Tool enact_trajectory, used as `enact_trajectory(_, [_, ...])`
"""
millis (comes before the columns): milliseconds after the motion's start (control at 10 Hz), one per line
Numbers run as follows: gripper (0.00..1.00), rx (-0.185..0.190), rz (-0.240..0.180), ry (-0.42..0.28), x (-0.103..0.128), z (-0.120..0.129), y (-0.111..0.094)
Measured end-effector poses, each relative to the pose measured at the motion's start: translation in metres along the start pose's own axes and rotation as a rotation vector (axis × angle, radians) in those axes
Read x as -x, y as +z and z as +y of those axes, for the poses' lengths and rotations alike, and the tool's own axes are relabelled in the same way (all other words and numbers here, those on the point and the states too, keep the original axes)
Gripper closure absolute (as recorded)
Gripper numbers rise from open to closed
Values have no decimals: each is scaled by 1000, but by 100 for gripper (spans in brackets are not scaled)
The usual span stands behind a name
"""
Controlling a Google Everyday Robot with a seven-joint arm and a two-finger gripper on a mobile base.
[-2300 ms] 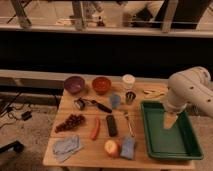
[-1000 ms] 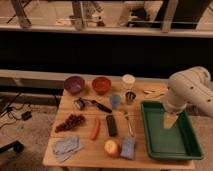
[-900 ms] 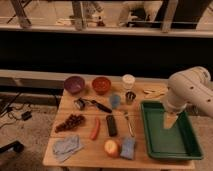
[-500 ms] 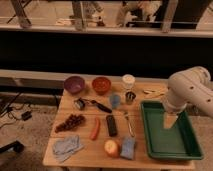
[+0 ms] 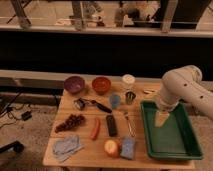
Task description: Place brush in table surface
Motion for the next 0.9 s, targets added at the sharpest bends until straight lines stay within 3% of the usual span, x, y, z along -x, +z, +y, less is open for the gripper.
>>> enact_trajectory(600, [20,-11,-50,-71,58,-16,9])
enact_trajectory(900, [20,-27,-79,-135,107,-22,18])
